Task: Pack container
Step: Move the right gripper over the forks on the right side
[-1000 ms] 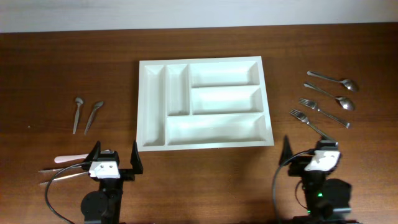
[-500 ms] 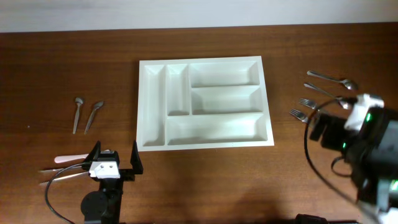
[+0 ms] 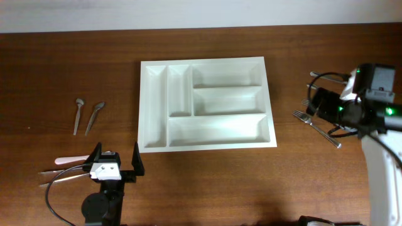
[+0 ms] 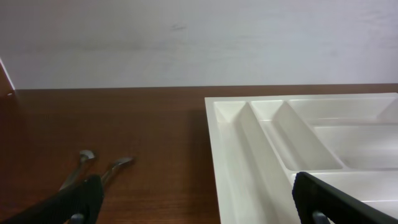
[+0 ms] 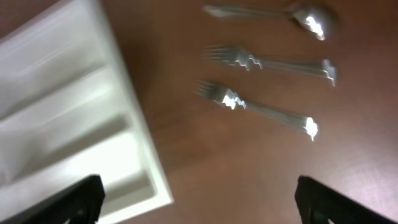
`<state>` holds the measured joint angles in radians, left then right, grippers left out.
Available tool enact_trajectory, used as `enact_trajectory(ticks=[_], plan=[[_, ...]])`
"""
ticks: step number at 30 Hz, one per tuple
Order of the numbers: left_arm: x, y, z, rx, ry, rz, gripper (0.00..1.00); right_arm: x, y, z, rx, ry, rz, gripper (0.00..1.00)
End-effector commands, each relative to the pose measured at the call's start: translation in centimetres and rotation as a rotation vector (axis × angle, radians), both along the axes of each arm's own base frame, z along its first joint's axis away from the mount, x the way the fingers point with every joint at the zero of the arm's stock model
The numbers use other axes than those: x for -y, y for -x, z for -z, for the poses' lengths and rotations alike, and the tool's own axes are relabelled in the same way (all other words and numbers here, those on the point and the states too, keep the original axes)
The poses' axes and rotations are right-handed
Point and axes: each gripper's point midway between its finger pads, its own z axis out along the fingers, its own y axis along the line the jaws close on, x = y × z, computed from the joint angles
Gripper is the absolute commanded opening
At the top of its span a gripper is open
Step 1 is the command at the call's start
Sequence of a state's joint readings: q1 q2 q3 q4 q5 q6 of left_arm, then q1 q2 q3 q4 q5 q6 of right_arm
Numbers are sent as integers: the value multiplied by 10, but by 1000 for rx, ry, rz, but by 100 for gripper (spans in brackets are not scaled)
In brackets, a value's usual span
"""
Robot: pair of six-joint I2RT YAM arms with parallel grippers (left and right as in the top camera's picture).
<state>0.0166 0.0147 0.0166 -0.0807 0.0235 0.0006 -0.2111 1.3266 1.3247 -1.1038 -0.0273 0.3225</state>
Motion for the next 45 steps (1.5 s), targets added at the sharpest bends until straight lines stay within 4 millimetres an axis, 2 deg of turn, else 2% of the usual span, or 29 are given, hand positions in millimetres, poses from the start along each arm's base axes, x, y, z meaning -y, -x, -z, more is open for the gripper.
enact_trajectory(ticks=[1, 3, 6, 9, 12, 16, 21, 23, 35, 45], plan=[[0, 0, 1, 4, -15, 6, 99, 46, 18, 24, -89, -41, 609, 99], [0, 0, 1, 4, -15, 7, 99, 50, 21, 42, -143, -111, 768, 99], [0, 0, 1, 4, -15, 7, 99, 53, 14, 62, -178, -194, 887, 99], [0, 0, 1, 4, -15, 7, 99, 48, -6, 78, -182, -284, 882, 99], [0, 0, 1, 4, -15, 6, 99, 50, -13, 91, -203, -287, 882, 99], [0, 0, 1, 4, -15, 7, 99, 50, -13, 109, -253, -292, 929, 99], [0, 0, 1, 4, -15, 7, 99, 44, 2, 128, -327, -362, 1291, 99], [0, 0, 1, 4, -15, 7, 99, 40, 1, 133, -343, -394, 1352, 99], [0, 0, 1, 4, -15, 7, 99, 45, -18, 169, -357, -401, 1364, 99], [0, 0, 1, 4, -15, 6, 99, 54, -10, 180, -348, -346, 1489, 99]])
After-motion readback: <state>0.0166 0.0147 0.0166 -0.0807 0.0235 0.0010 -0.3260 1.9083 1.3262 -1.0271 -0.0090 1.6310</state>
